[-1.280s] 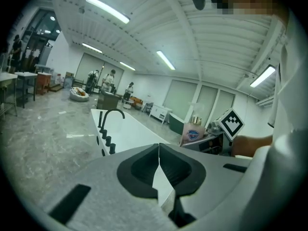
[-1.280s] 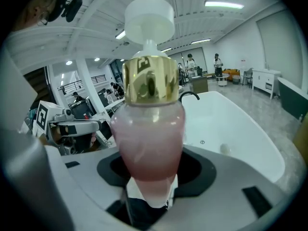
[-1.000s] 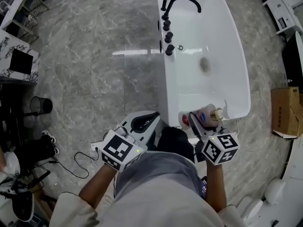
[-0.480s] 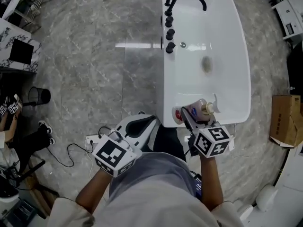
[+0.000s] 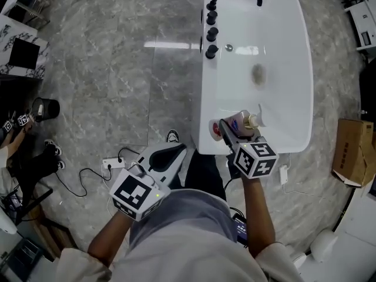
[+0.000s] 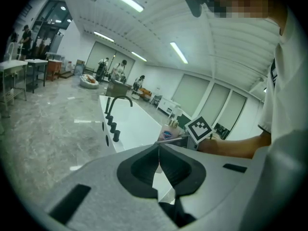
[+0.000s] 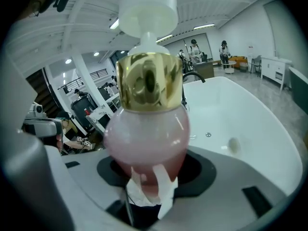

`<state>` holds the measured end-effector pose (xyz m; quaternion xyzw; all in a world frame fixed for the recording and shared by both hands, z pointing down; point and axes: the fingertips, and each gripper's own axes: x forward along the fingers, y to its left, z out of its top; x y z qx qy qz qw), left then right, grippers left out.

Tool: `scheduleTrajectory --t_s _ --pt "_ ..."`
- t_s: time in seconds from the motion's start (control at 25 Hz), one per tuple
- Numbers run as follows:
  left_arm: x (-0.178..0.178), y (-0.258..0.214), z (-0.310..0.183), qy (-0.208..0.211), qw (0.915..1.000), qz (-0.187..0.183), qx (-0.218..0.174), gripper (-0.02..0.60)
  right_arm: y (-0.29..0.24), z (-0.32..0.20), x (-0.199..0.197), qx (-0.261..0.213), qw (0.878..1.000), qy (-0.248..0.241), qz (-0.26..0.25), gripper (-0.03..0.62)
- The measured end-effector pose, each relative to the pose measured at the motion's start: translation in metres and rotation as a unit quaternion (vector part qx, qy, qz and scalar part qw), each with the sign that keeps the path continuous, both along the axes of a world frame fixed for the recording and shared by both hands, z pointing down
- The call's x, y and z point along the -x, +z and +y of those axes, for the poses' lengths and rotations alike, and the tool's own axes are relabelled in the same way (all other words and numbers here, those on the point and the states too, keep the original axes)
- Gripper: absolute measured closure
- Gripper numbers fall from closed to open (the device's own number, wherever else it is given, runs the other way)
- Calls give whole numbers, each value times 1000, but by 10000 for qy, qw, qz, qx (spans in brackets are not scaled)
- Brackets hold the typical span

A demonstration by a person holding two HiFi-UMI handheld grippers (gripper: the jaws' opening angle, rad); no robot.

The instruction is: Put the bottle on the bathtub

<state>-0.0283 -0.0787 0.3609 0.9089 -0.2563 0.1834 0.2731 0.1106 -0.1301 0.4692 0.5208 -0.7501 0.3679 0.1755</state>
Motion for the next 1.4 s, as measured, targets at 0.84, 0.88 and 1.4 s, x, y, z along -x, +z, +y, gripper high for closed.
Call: scheduleTrajectory --t_s 0.84,0.88,1.4 --pt "7 29 20 58 9993 -259 266 571 104 -35 0 322 9989 172 292 382" --pt "9 31 21 50 9992 -275 299 572 108 -37 -1 335 9988 199 299 382" --pt "21 48 18 -139 9972 -435 589 571 160 -65 -9 498 9962 656 280 382"
